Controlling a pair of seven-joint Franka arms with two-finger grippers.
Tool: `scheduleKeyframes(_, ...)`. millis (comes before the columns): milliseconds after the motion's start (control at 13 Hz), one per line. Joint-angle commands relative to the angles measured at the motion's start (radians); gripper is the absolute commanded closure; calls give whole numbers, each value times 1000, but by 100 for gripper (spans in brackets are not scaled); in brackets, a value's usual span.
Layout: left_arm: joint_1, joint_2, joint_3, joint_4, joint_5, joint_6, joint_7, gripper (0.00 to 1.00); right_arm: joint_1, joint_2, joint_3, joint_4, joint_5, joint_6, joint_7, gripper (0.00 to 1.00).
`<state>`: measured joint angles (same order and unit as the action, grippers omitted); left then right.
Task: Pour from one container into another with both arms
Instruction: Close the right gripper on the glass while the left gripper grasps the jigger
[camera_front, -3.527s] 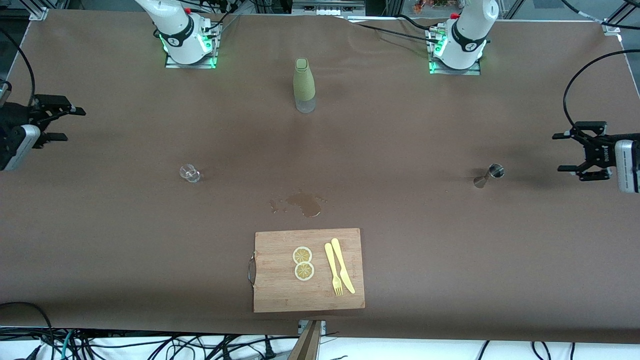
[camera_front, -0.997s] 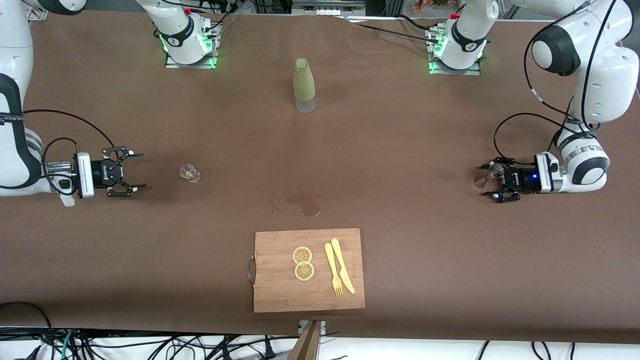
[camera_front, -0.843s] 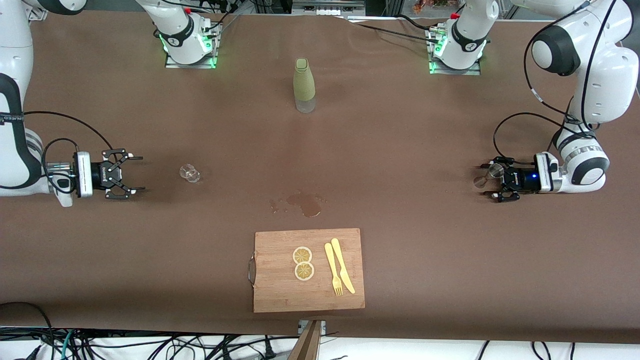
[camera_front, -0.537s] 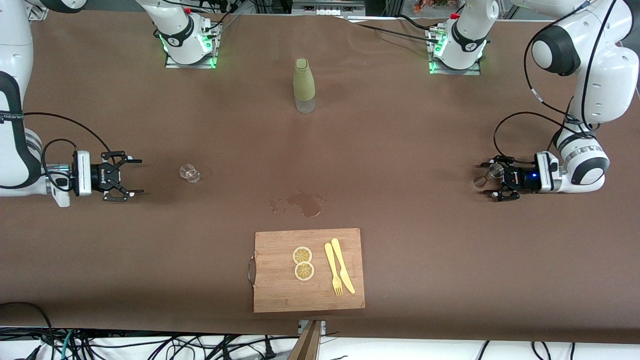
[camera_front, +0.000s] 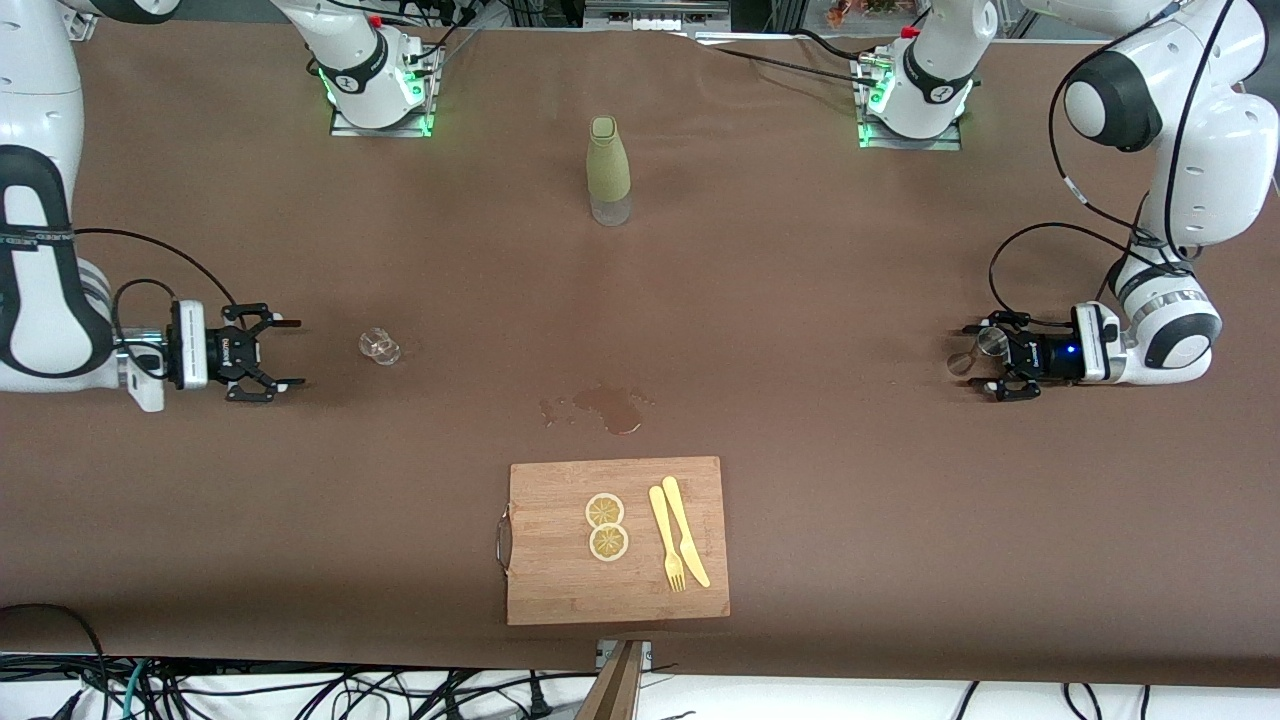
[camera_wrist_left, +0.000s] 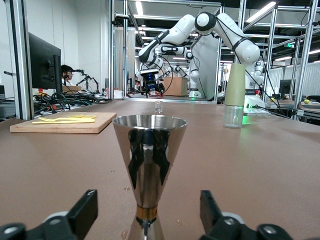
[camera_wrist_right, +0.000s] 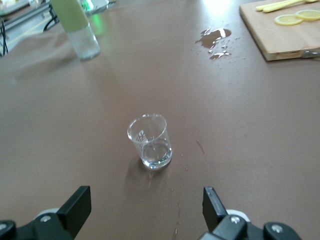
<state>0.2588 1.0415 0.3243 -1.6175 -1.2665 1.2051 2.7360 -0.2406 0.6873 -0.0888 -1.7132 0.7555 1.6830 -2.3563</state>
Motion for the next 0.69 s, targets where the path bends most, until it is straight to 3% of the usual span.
scheduleKeyframes(0,-1,-1,9,-7,-11,-13,100,24,3,-43,6,-101,-12,38,-89,1)
scheduleKeyframes(153,-1,-1,9,-5,-5,-13,100,33,1,-34,7,-132,5,38,-129,1)
scheduleKeyframes(613,-1,-1,30,-5,-5,-19,100,35,-13,26,9,-167,234,29,-281,1)
